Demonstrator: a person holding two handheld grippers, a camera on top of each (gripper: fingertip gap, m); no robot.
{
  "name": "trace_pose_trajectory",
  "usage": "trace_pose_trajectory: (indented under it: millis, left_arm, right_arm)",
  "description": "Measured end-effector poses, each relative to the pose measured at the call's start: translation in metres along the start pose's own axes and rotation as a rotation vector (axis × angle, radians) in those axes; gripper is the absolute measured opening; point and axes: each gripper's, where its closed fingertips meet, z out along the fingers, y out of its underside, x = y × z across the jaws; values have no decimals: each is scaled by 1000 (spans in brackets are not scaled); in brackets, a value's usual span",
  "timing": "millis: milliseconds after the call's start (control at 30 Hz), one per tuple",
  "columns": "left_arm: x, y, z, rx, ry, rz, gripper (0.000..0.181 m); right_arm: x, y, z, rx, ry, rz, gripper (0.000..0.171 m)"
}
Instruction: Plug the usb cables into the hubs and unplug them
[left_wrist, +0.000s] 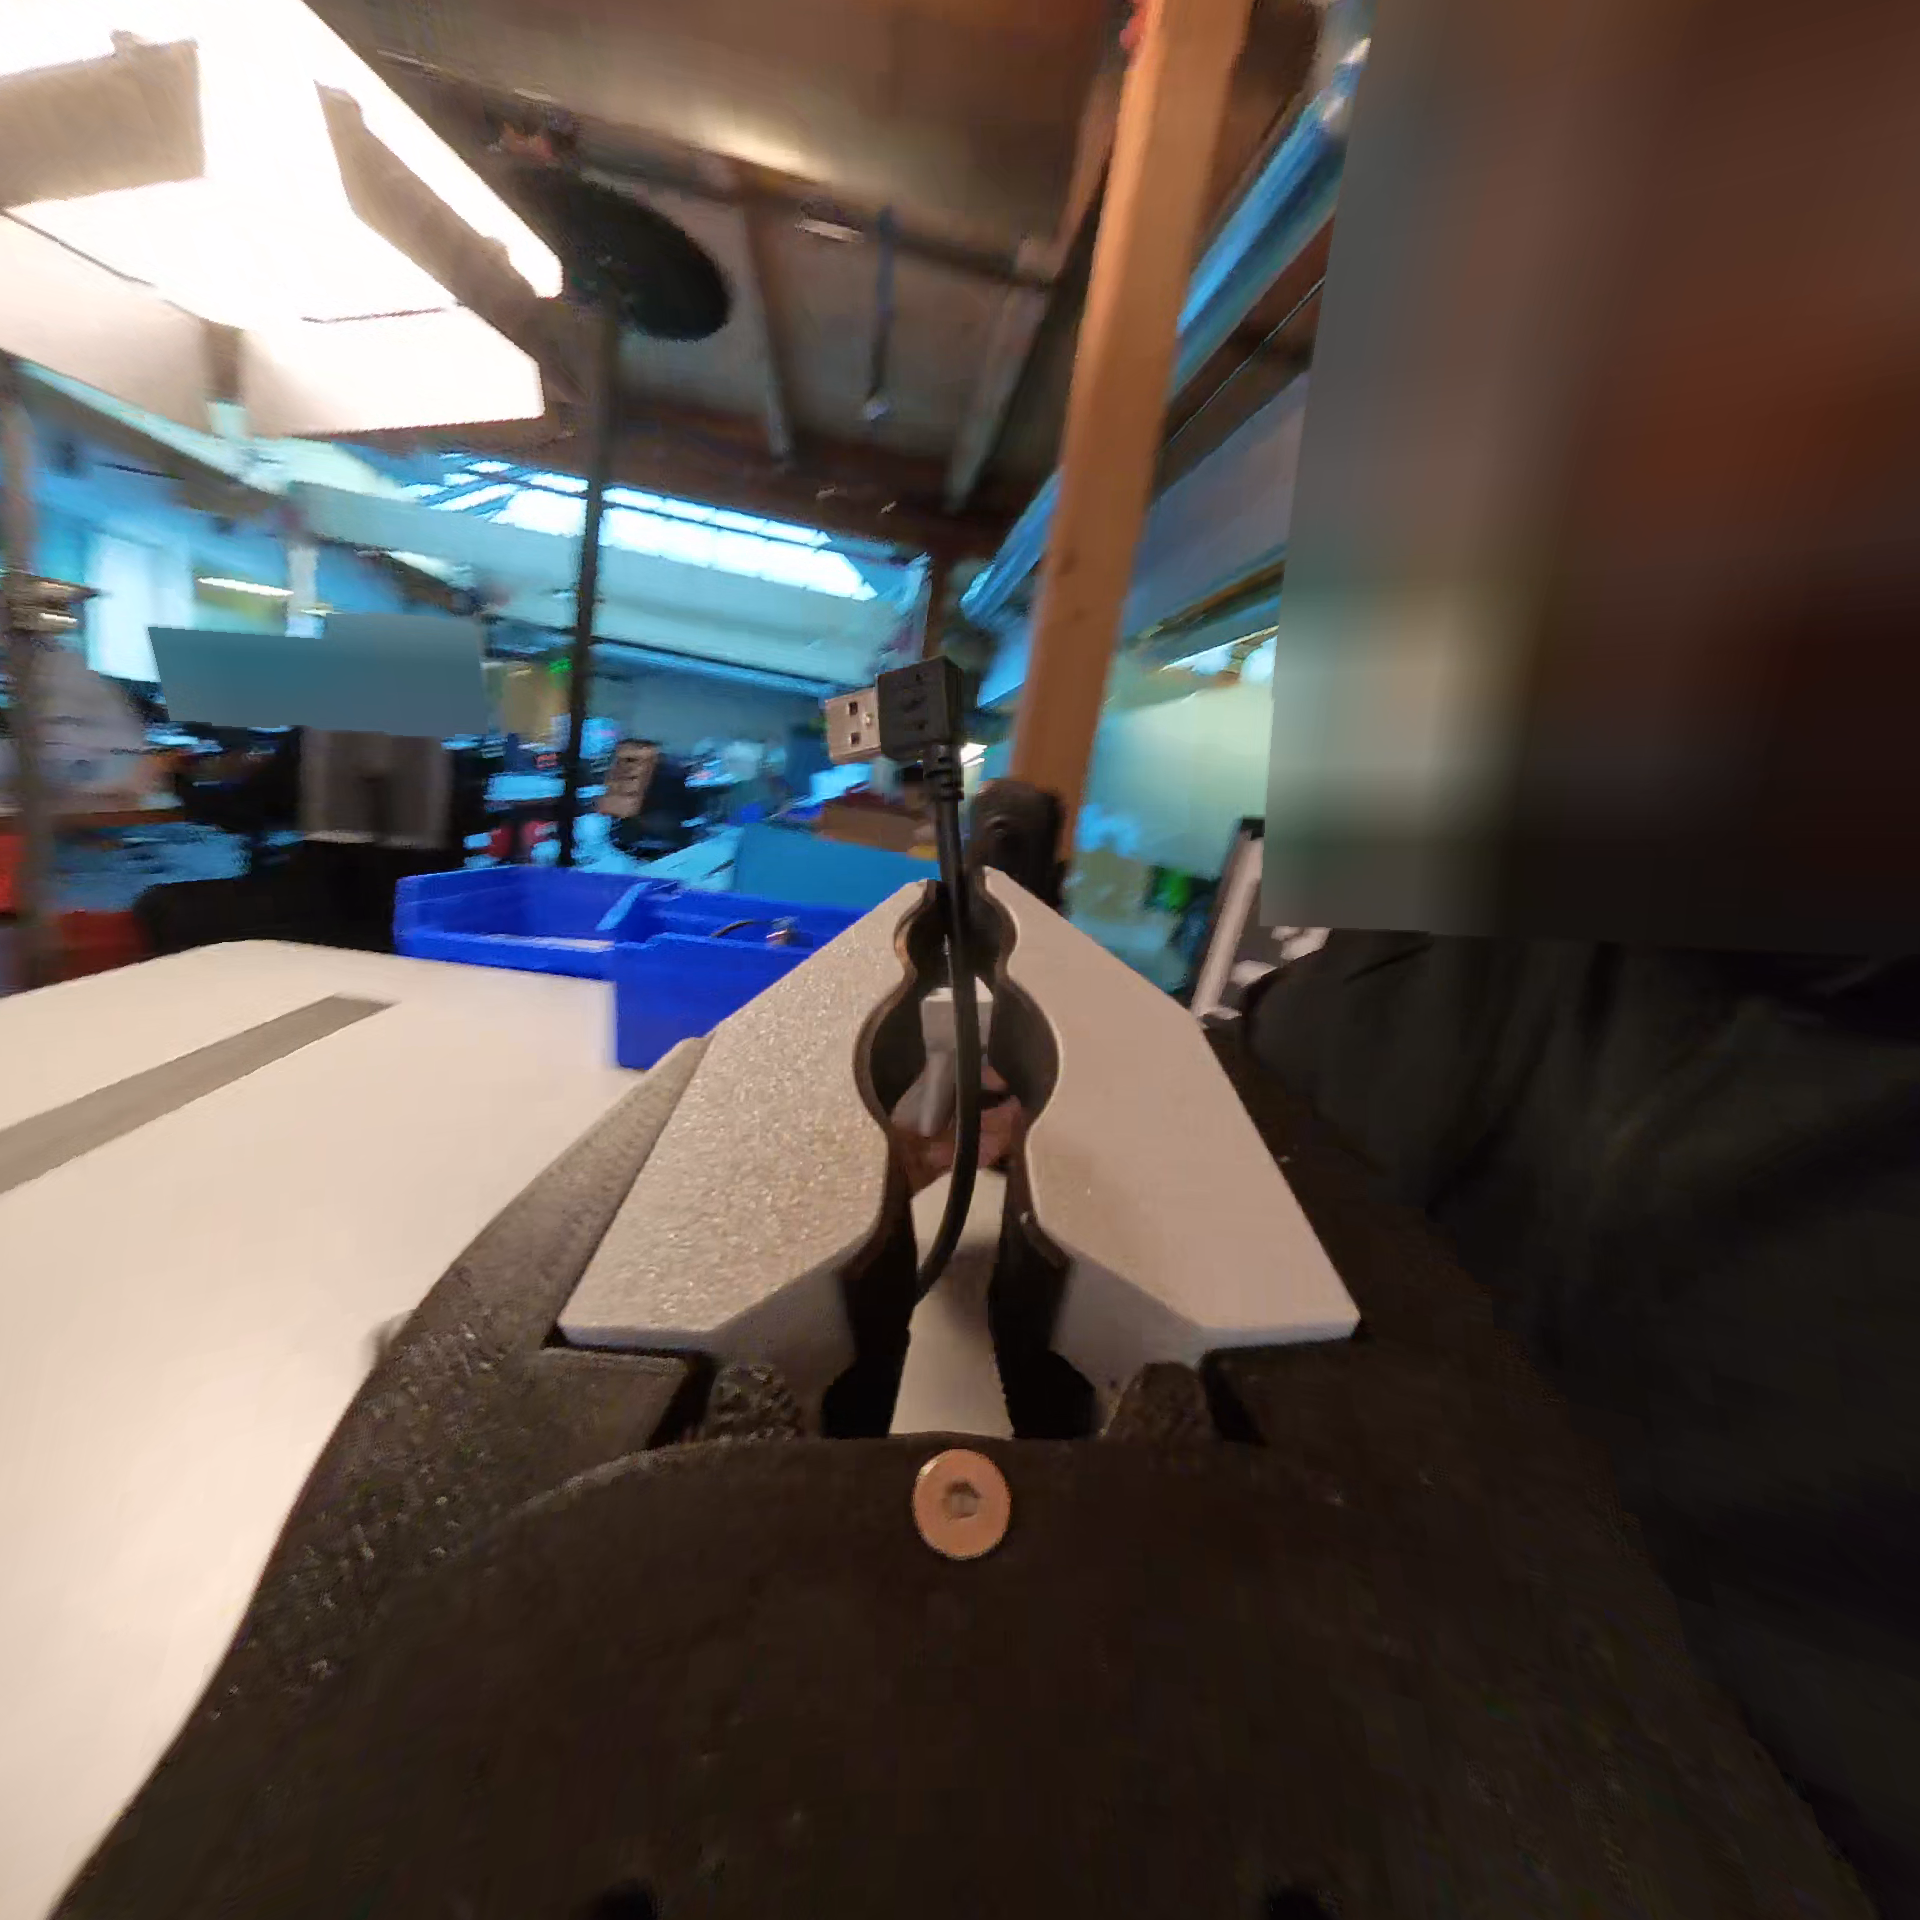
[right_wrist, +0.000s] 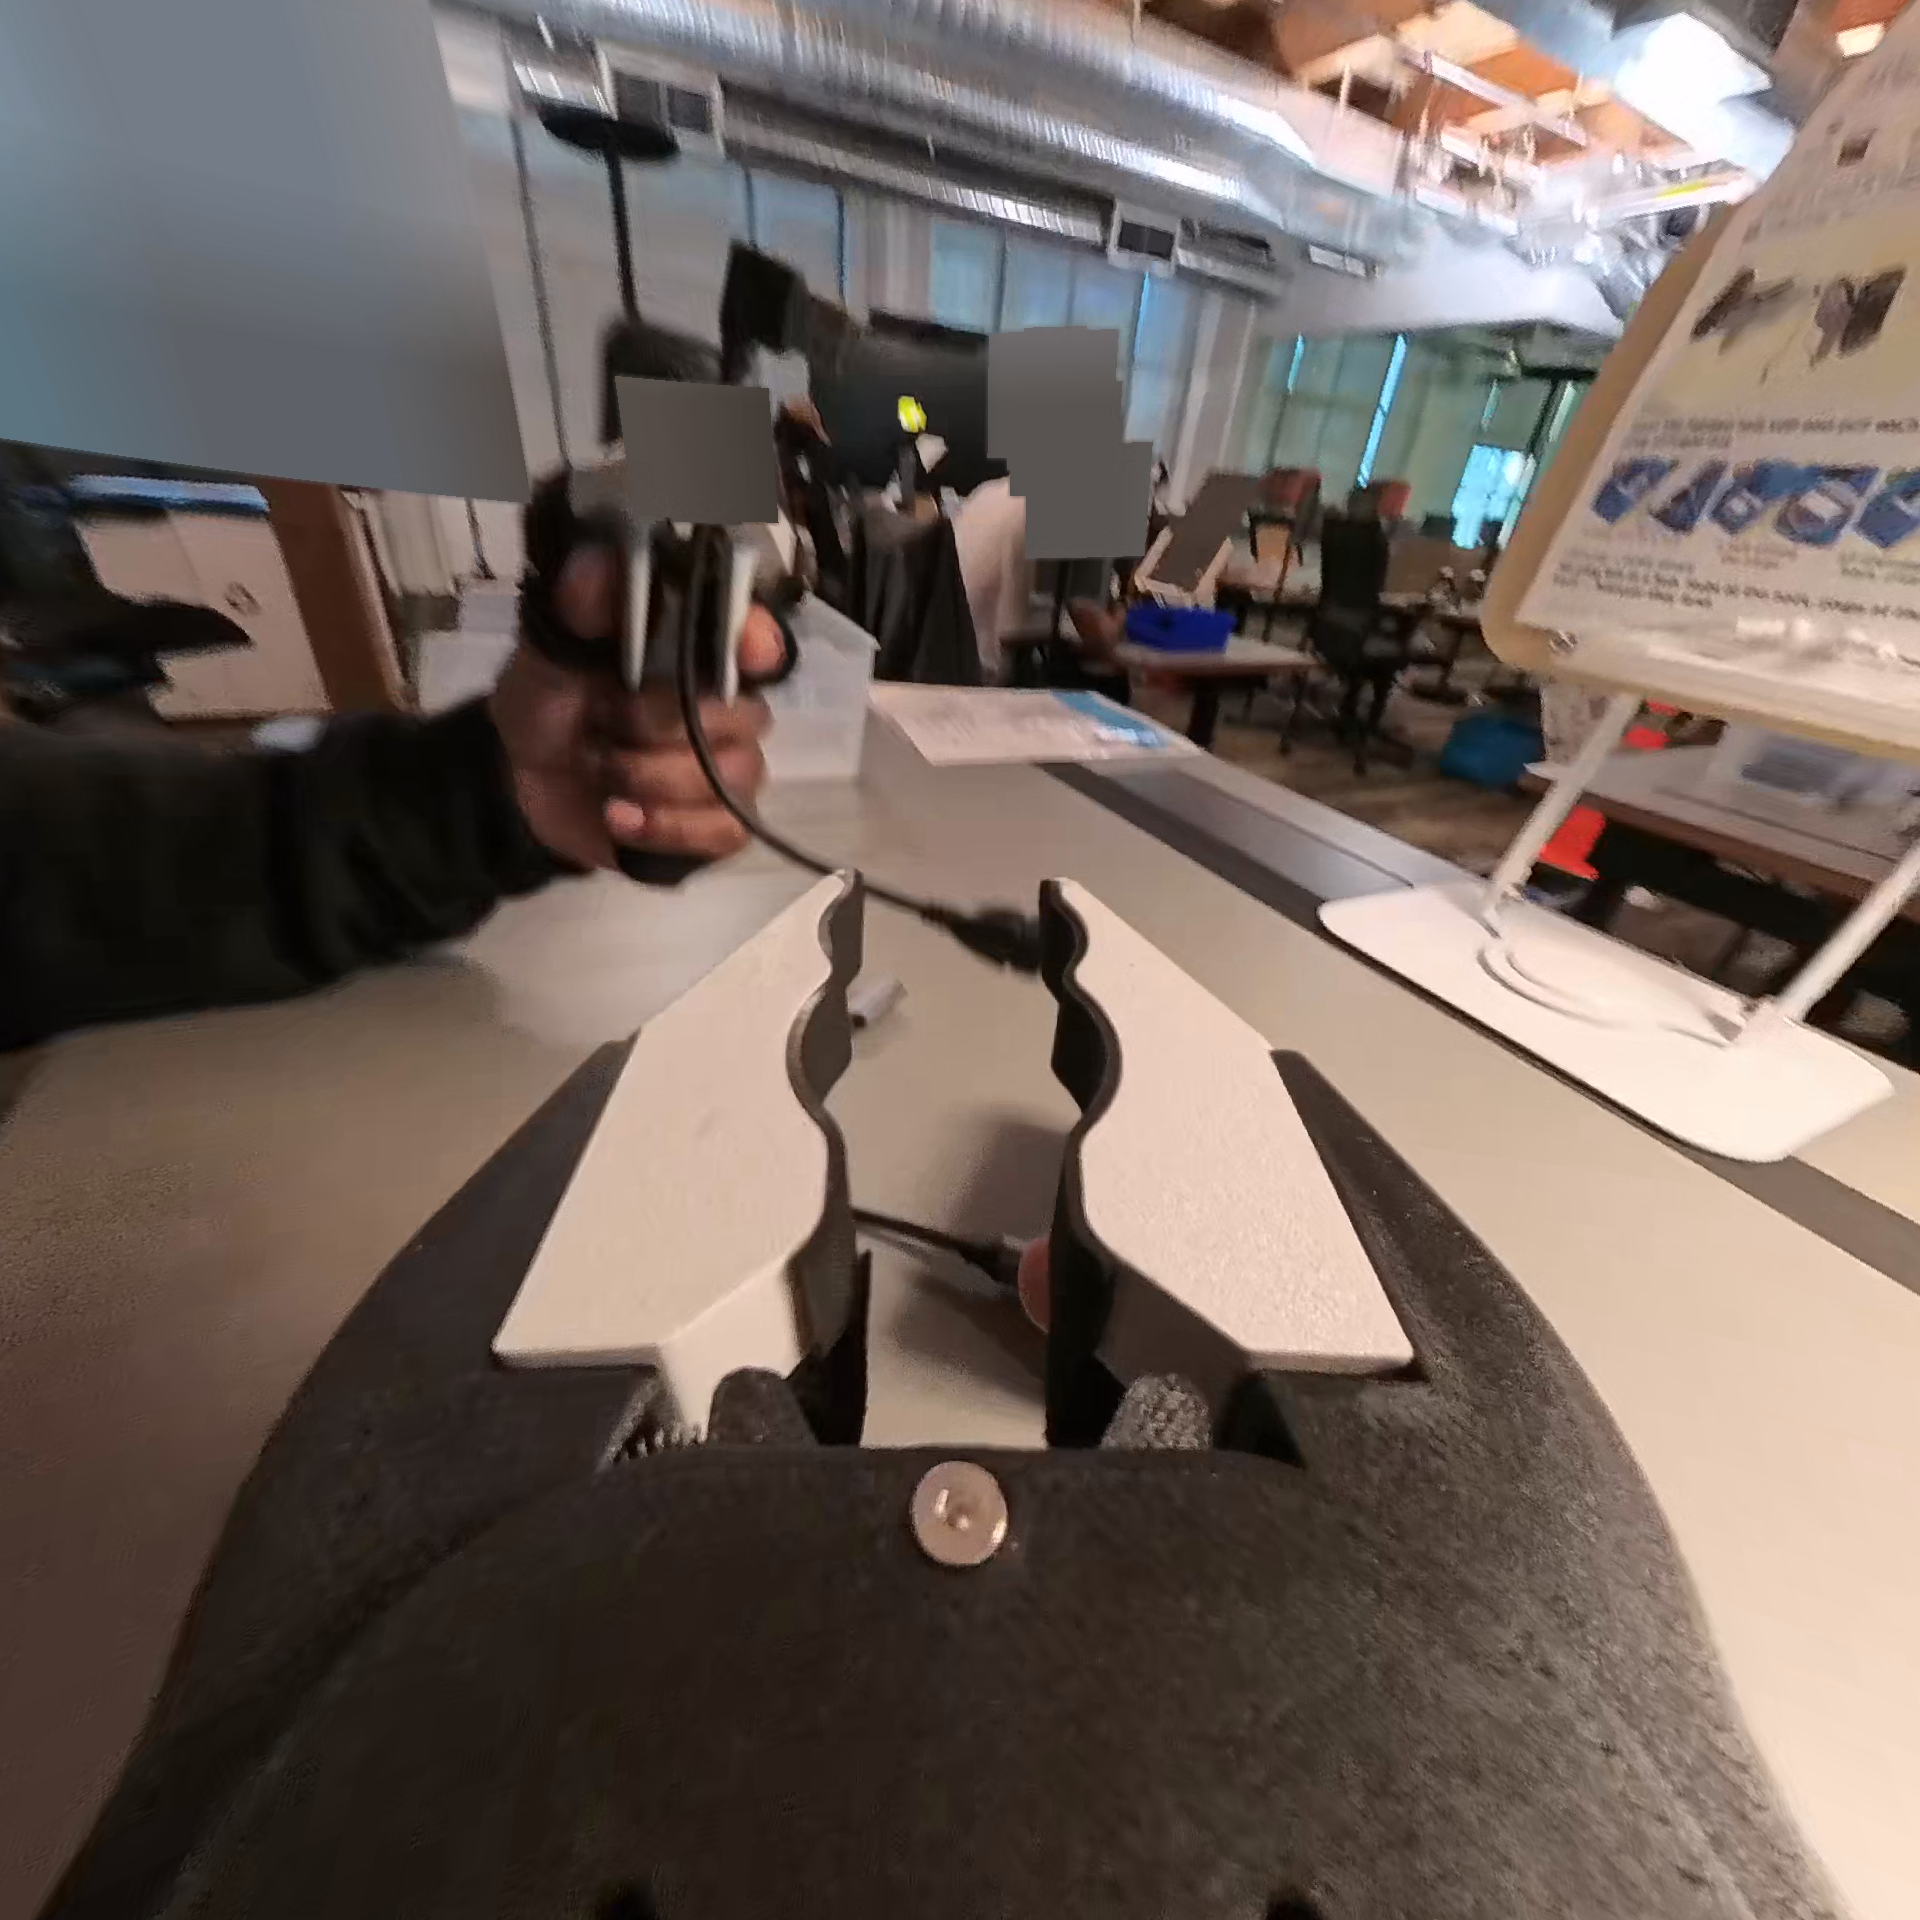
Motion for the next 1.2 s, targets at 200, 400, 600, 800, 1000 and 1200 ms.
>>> trace_pose_trajectory:
  millis: [200, 400, 600, 800, 1000, 1200]
  left_arm:
    - [28, 23, 22, 111, 296, -207, 6]
    - [29, 51, 37, 31, 333, -309, 6]
    - [16, 62, 39, 9, 297, -447, 7]
    - [-4, 73, 40, -8, 210, -552, 12]
    - [-22, 83, 35, -65, 88, -529, 25]
    - [-24, 65, 29, -58, 50, -396, 41]
  right_arm:
    - [-24, -30, 8, 173, -169, 189, 37]
    - [-53, -44, 17, 214, -304, 278, 39]
    - [-46, -45, 21, 229, -237, 291, 16]
    - [-35, -40, 21, 229, -160, 279, 6]
    - [-33, -36, 23, 199, -109, 230, 1]
    - [-33, -31, 23, 168, -115, 236, 1]
